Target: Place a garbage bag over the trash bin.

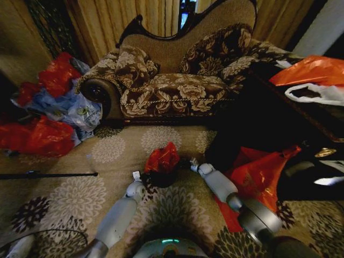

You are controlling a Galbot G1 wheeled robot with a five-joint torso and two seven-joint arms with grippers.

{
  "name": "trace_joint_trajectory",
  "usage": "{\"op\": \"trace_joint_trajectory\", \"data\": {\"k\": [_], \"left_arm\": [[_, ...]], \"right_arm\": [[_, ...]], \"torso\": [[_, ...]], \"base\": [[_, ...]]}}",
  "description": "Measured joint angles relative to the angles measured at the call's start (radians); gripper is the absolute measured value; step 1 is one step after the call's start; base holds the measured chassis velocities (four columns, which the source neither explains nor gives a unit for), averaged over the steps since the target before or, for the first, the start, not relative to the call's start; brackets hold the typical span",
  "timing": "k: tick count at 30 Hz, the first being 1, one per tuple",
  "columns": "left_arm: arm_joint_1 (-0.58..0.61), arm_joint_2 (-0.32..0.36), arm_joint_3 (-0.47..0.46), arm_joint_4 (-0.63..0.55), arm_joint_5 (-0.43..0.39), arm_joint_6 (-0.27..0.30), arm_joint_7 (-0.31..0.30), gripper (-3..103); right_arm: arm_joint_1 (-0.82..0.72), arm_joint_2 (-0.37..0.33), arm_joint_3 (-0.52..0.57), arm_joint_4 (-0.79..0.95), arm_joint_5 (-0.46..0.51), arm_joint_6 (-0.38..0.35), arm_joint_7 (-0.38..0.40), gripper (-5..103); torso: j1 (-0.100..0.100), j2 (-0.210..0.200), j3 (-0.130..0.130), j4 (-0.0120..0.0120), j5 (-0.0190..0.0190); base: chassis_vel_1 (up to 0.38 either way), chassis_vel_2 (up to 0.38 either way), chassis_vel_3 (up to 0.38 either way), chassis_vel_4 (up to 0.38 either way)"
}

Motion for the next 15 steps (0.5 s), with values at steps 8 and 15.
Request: {"op": "trace_joint_trajectory", "data": {"k": [8, 15], "left_arm": [[-0.003, 0.011, -0.007, 0.001, 0.014, -0.059, 0.002, -3], [0.017, 0.036, -0.03, -0.019, 0.042, -0.183, 0.008, 23]], "right_arm": [[-0.012, -0.025, -0.04, 0.066, 0.07, -0.004, 0.113, 11], [-0.05, -0.098, -0.051, 0.148, 0.104, 0.036, 0.203, 37]], "torso": [[0.0, 0.0, 0.0, 0.0002, 0.0002], [0.0, 0.0, 0.0, 0.0, 0.0003]], "base": [[0.0, 0.0, 0.0, 0.0], [0.0, 0.0, 0.0, 0.0]]}}
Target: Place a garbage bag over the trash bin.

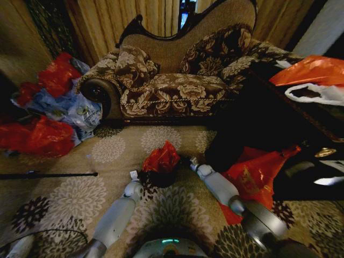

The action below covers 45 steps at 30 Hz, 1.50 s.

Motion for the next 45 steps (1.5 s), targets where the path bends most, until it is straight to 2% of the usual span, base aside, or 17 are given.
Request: {"op": "trace_joint_trajectory", "data": {"k": [2, 3, 5, 6, 9, 10, 13, 14, 15, 17, 18, 19, 21, 23, 32, 35, 45], "left_arm": [[0.025, 0.014, -0.007, -0.033, 0.001, -0.012, 0.001, 33], [0.025, 0.014, -0.007, -0.033, 0.001, -0.012, 0.001, 33], [0.051, 0.024, -0.014, -0.062, 0.003, -0.013, 0.002, 44], [0.051, 0.024, -0.014, -0.062, 0.003, -0.013, 0.002, 44], [0.083, 0.029, -0.02, -0.082, 0.027, -0.015, 0.004, 60], [0.083, 0.029, -0.02, -0.082, 0.027, -0.015, 0.004, 60], [0.114, 0.026, -0.023, -0.076, 0.08, -0.034, 0.017, 76], [0.121, 0.023, -0.023, -0.075, 0.086, -0.037, 0.018, 76], [0.121, 0.023, -0.023, -0.075, 0.086, -0.037, 0.018, 76], [0.131, 0.018, -0.024, -0.07, 0.094, -0.04, 0.019, 88], [0.134, 0.017, -0.024, -0.067, 0.1, -0.046, 0.019, 93], [0.134, 0.017, -0.024, -0.067, 0.1, -0.046, 0.019, 93], [0.14, 0.016, -0.025, -0.064, 0.117, -0.063, 0.019, 99], [0.14, 0.016, -0.025, -0.065, 0.123, -0.07, 0.019, 100], [0.172, 0.046, -0.036, -0.123, 0.23, -0.153, 0.013, 100], [0.202, 0.056, -0.046, -0.138, 0.283, -0.222, 0.012, 100], [0.272, 0.053, -0.085, -0.228, 0.271, -0.284, -0.007, 100]], "right_arm": [[-0.024, -0.028, 0.005, 0.041, 0.024, 0.001, 0.025, 49], [-0.024, -0.028, 0.005, 0.041, 0.024, 0.001, 0.025, 49], [-0.044, -0.045, 0.023, 0.061, 0.03, 0.005, 0.033, 61], [-0.044, -0.045, 0.023, 0.061, 0.03, 0.005, 0.033, 61], [-0.077, -0.068, 0.036, 0.089, 0.032, 0.011, 0.036, 71], [-0.077, -0.068, 0.036, 0.089, 0.032, 0.011, 0.036, 71], [-0.121, -0.078, 0.044, 0.108, 0.013, 0.027, 0.036, 88], [-0.131, -0.078, 0.048, 0.109, 0.002, 0.032, 0.036, 93], [-0.131, -0.078, 0.048, 0.109, 0.002, 0.032, 0.036, 93], [-0.148, -0.076, 0.057, 0.11, -0.021, 0.041, 0.034, 99], [-0.154, -0.074, 0.06, 0.11, -0.029, 0.046, 0.034, 99], [-0.154, -0.074, 0.06, 0.11, -0.029, 0.046, 0.034, 99], [-0.163, -0.074, 0.063, 0.119, -0.033, 0.05, 0.036, 100], [-0.165, -0.074, 0.063, 0.124, -0.033, 0.05, 0.04, 100], [-0.213, -0.138, 0.024, 0.277, -0.014, 0.011, 0.16, 100], [-0.25, -0.167, 0.017, 0.362, 0.013, -0.009, 0.217, 100], [-0.32, -0.205, 0.032, 0.501, 0.079, -0.04, 0.276, 100]], "torso": [[0.0, 0.0, 0.0, 0.0, -0.0003], [0.0, 0.0, 0.0, 0.0, -0.0003], [0.0, 0.0, 0.0, 0.0002, 0.0], [0.0, 0.0, 0.0, 0.0002, 0.0], [0.0, 0.0, 0.0, 0.0001, -0.0001], [0.0, 0.0, 0.0, 0.0001, -0.0001], [0.0, 0.0, 0.0, 0.0, 0.0], [0.0, 0.0, 0.0, 0.0001, 0.0001], [0.0, 0.0, 0.0, 0.0001, 0.0001], [0.0, 0.0, 0.0, 0.0, -0.0003], [0.0, 0.0, 0.0, 0.0, -0.0001], [0.0, 0.0, 0.0, 0.0, -0.0001], [0.0, 0.0, 0.0, 0.0001, -0.0001], [0.0, 0.0, 0.0, 0.0001, -0.0001], [0.0, 0.0, 0.0, 0.0, 0.0001], [0.0, 0.0, 0.0, 0.0001, -0.0002], [0.0, 0.0, 0.0, 0.0001, 0.0]], "base": [[0.0, 0.0, 0.0, 0.0], [0.0, 0.0, 0.0, 0.0], [0.0, 0.0, 0.0, 0.0], [0.0, 0.0, 0.0, 0.0], [0.0, 0.0, 0.0, 0.0], [0.0, 0.0, 0.0, 0.0], [0.0, 0.0, 0.0, 0.0], [0.0, 0.0, 0.0, 0.0], [0.0, 0.0, 0.0, 0.0], [0.0, 0.0, 0.0, 0.0], [0.0, 0.0, 0.0, 0.0], [0.0, 0.0, 0.0, 0.0], [0.0, 0.0, 0.0, 0.0], [0.0, 0.0, 0.0, 0.0], [0.0, 0.0, 0.0, 0.0], [0.0, 0.0, 0.0, 0.0], [0.0, 0.0, 0.0, 0.0]]}}
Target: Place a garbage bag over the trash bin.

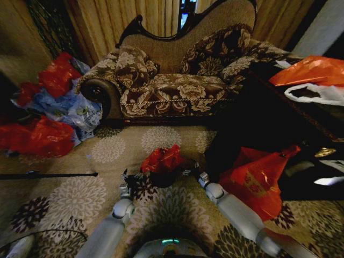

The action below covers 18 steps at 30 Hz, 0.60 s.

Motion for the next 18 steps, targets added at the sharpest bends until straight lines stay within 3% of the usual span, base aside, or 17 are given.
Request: {"op": "trace_joint_trajectory", "data": {"k": [9, 18], "left_arm": [[0.075, 0.005, -0.047, -0.098, -0.005, 0.002, -0.001, 100], [0.13, 0.011, -0.094, -0.164, -0.006, 0.015, -0.001, 100]], "right_arm": [[-0.088, -0.053, 0.038, 0.127, 0.029, -0.016, 0.073, 100], [-0.167, -0.099, 0.054, 0.321, 0.099, -0.108, 0.263, 100]], "torso": [[0.0, 0.0, 0.0, 0.0, -0.0002], [0.0, 0.0, 0.0, 0.0002, -0.0001]], "base": [[0.0, 0.0, 0.0, 0.0], [0.0, 0.0, 0.0, 0.0]]}}
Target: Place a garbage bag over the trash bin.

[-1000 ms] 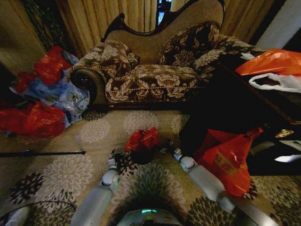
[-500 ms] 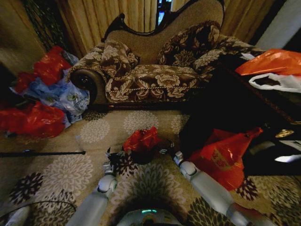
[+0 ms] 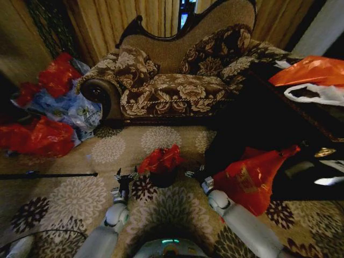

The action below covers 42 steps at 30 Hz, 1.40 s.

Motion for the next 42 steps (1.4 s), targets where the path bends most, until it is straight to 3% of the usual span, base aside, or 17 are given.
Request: {"op": "trace_joint_trajectory", "data": {"k": [2, 6, 8, 9, 13, 23, 32, 39, 42], "left_arm": [[0.005, 0.0, -0.003, -0.015, -0.002, 0.008, 0.001, 100], [0.001, 0.0, -0.002, -0.015, -0.002, 0.014, 0.001, 100], [-0.008, 0.0, 0.005, -0.007, -0.002, 0.016, 0.0, 100], [-0.014, 0.001, 0.011, -0.002, -0.002, 0.02, 0.0, 100], [-0.025, 0.003, 0.024, 0.0, -0.002, 0.03, -0.005, 100], [-0.046, 0.002, 0.045, 0.006, 0.001, 0.041, -0.04, 100], [-0.093, -0.003, 0.057, 0.053, -0.002, 0.044, -0.051, 100], [-0.108, 0.001, 0.057, 0.057, -0.017, 0.052, -0.054, 100], [-0.108, 0.0, 0.057, 0.058, -0.017, 0.052, -0.055, 100]], "right_arm": [[-0.024, -0.008, 0.033, 0.092, 0.075, -0.055, 0.074, 100], [-0.014, -0.002, 0.044, 0.17, 0.161, -0.092, 0.141, 100], [0.006, 0.018, 0.049, 0.22, 0.228, -0.116, 0.178, 100], [0.03, 0.04, 0.046, 0.262, 0.307, -0.139, 0.209, 100], [0.083, 0.095, 0.019, 0.288, 0.418, -0.174, 0.244, 100], [0.227, 0.207, -0.046, 0.117, 0.436, -0.2, 0.264, 100], [0.289, 0.297, -0.051, -0.004, 0.6, -0.19, 0.285, 100], [0.283, 0.304, -0.072, -0.005, 0.593, -0.185, 0.264, 101], [0.279, 0.299, -0.076, -0.007, 0.592, -0.167, 0.249, 93]], "torso": [[0.0, 0.0, 0.0, -0.0005, 0.0], [0.0, 0.0, 0.0, -0.0003, -0.0003], [0.0, 0.0, 0.0, -0.0002, -0.0001], [0.0, 0.0, 0.0, -0.0002, -0.0003], [0.0, 0.0, 0.0, 0.0, -0.0001], [0.0, 0.0, 0.0, 0.0, -0.0002], [0.0, 0.0, 0.0, -0.0001, -0.0002], [0.0, 0.0, 0.0, -0.0001, 0.0], [0.0, 0.0, 0.0, -0.0002, -0.0001]], "base": [[0.0, 0.0, 0.0, 0.0], [0.0, 0.0, 0.0, 0.0], [0.0, 0.0, 0.0, 0.0], [0.0, 0.0, 0.0, 0.0], [0.0, 0.0, 0.0, 0.0], [0.0, 0.0, 0.0, 0.0], [0.0, 0.0, 0.0, 0.0], [0.0, 0.0, 0.0, 0.0], [0.0, 0.0, 0.0, 0.0]]}}
